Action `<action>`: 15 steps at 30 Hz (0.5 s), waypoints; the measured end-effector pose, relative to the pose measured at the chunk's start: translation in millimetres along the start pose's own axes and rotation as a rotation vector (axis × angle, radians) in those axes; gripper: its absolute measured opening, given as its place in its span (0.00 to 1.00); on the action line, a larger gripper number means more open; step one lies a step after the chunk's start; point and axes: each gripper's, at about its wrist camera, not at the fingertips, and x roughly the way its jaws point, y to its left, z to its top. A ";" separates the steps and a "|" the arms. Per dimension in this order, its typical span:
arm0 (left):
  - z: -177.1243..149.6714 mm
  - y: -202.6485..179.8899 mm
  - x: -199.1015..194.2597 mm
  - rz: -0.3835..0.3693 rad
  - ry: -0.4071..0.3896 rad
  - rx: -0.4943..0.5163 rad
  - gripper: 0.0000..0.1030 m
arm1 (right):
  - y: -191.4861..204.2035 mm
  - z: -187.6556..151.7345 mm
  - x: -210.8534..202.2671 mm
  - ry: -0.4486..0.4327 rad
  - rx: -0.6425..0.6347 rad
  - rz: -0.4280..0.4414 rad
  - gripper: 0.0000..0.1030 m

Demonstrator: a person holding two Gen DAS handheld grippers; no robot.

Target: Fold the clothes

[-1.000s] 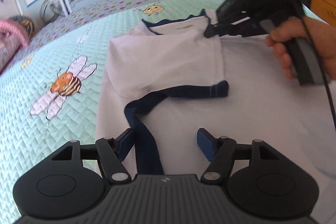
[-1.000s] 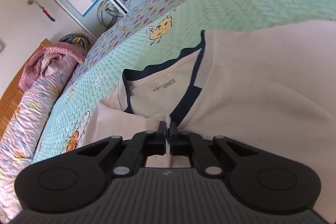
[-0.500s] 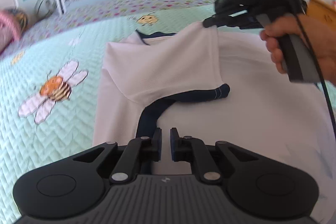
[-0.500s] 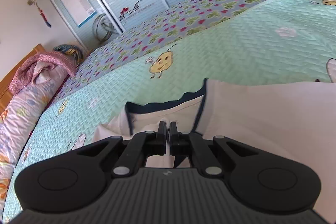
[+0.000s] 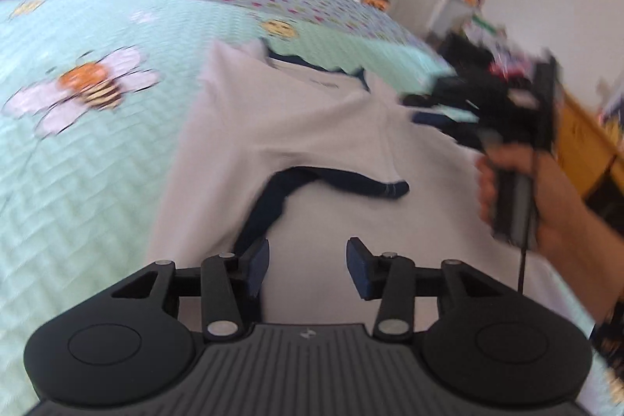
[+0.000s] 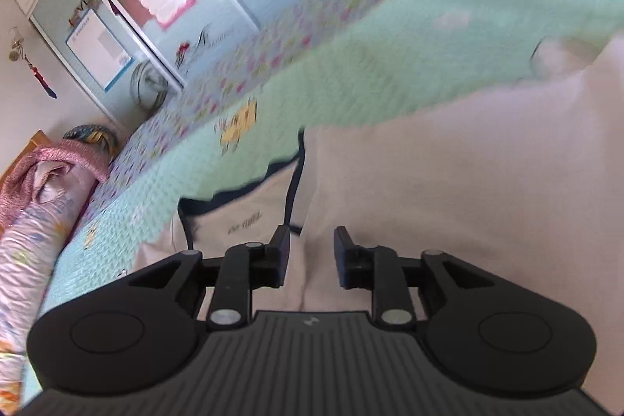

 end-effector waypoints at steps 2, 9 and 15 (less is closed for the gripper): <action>-3.8 7.7 -18.0 0.017 -0.011 -0.040 0.46 | 8.6 -3.7 -21.4 0.006 -0.012 0.077 0.28; -36.0 -10.5 -60.1 -0.019 0.087 0.094 0.54 | 20.8 -63.6 -20.6 0.293 0.041 0.231 0.29; -72.7 -13.0 -100.9 -0.114 0.137 0.044 0.54 | 31.7 -73.2 -58.6 0.230 0.001 0.197 0.29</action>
